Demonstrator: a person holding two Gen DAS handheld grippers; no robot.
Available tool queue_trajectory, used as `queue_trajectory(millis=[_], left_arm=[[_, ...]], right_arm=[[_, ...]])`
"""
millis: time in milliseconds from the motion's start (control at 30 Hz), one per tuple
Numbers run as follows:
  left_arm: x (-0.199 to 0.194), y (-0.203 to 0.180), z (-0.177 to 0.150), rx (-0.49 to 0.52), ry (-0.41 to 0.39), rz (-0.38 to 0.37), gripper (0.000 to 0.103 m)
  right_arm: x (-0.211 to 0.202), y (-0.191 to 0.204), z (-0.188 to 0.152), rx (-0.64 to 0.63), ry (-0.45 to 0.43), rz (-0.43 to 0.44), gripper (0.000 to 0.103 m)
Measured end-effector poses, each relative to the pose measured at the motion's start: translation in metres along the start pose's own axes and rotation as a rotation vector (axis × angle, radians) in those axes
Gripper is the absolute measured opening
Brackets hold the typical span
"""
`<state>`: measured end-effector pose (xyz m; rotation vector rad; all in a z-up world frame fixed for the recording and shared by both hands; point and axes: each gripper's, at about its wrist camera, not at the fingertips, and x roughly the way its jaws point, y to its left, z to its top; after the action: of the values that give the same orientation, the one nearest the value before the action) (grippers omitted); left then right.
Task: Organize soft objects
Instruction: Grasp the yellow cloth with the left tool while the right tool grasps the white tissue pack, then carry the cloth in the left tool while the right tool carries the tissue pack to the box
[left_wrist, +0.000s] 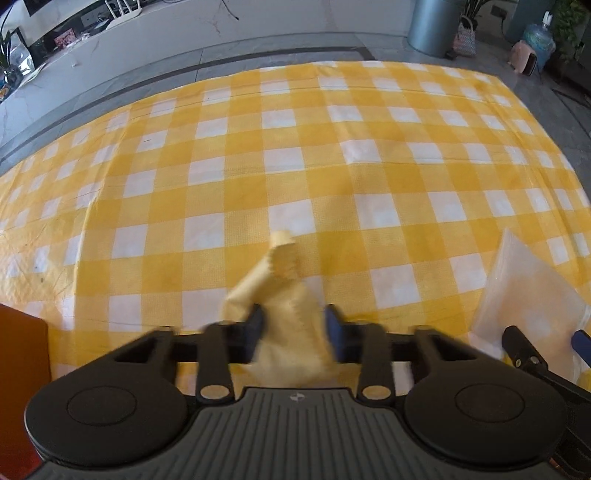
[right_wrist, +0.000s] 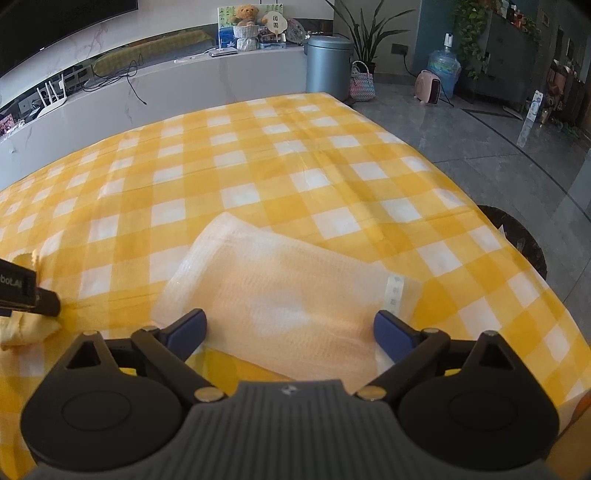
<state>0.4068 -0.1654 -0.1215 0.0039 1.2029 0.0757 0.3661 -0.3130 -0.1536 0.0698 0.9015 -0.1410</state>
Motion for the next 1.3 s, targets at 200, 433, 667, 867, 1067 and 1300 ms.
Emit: queue_trajectory(millis=[200,433,667,867,1067,1300], left_arm=[[0.002,-0.007,0.002,0.075,0.026,0.034,0.009],[-0.009,0.008,-0.001,0.020,0.037,-0.009,0.008],[-0.040,0.012,-0.012,0.039,-0.014,-0.084,0.007],[-0.077,0.007,-0.024,0.068,-0.069,-0.171,0.007],[-0.114,0.009,-0.036,0.082,-0.133,-0.230,0.007],[-0.155,0.028,-0.048,0.083,-0.185,-0.303,0.007]], right_arm=[[-0.005,0.002,-0.001,-0.010,-0.021,-0.011,0.069],[-0.012,0.019,-0.003,-0.126,-0.058,0.027,0.006],[-0.020,-0.003,0.002,0.020,-0.060,0.114,0.000],[-0.037,-0.017,0.010,0.151,-0.112,0.241,0.000],[-0.056,-0.011,0.016,0.195,-0.148,0.381,0.000],[-0.094,0.010,0.021,0.173,-0.227,0.486,0.000]])
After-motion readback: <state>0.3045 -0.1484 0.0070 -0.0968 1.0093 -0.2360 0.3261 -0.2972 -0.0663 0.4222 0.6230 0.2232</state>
